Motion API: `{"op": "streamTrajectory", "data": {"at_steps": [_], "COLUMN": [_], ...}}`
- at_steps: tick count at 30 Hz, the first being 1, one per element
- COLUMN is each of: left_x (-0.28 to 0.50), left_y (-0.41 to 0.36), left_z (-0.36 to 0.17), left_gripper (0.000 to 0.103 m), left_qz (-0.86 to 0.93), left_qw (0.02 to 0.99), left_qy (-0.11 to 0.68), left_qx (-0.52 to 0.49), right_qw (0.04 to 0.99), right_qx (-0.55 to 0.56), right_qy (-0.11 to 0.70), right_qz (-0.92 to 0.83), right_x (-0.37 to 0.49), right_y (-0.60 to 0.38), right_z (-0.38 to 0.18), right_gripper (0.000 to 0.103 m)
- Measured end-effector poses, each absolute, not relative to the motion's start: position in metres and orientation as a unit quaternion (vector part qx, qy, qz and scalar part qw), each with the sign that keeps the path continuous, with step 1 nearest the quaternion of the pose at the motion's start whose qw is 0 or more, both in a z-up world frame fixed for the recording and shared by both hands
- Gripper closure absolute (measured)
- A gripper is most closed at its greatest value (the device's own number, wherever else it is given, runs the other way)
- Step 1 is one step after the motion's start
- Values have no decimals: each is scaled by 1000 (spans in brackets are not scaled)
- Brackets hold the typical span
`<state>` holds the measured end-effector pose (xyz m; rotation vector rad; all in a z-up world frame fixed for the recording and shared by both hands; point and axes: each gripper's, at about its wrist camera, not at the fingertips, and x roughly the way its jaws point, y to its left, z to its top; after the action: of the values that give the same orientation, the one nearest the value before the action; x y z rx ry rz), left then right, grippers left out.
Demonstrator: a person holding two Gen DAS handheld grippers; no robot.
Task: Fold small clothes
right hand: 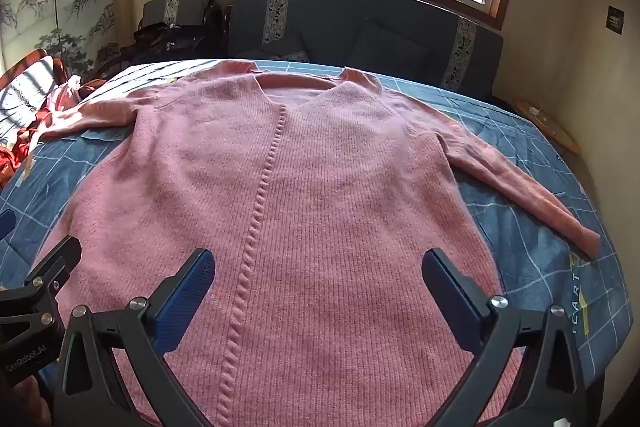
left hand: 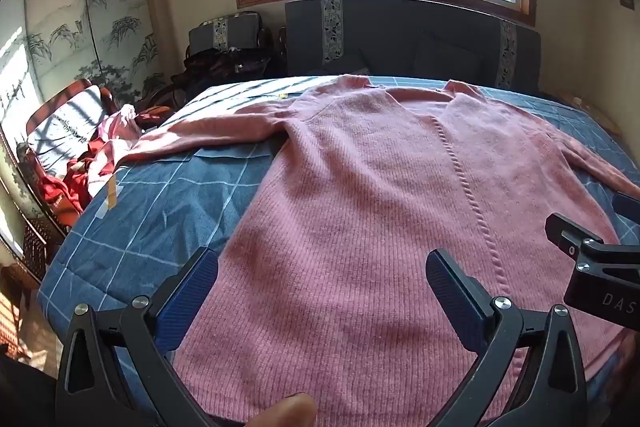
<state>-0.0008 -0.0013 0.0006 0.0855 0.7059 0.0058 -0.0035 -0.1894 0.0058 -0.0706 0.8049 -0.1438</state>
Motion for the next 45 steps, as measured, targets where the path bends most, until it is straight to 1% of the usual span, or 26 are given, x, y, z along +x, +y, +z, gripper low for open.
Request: {"op": "streamTrajectory", "data": {"at_steps": [5, 6, 45], "left_x": [0, -2, 1], "left_y": [1, -5, -6], "left_z": [1, 3, -11], "left_gripper": [0, 0, 0], "left_qz": [4, 3, -11], "left_qw": [937, 938, 927], "left_qy": [348, 344, 371], "left_qx": [27, 43, 46], "right_qw": [915, 915, 915], "right_qx": [-34, -34, -28], "right_qy": [395, 397, 396], "right_qz": [-69, -69, -66], "right_x": [-2, -1, -6], "right_y": [-187, -187, -192], "right_z": [5, 5, 3], "right_gripper": [0, 0, 0]}}
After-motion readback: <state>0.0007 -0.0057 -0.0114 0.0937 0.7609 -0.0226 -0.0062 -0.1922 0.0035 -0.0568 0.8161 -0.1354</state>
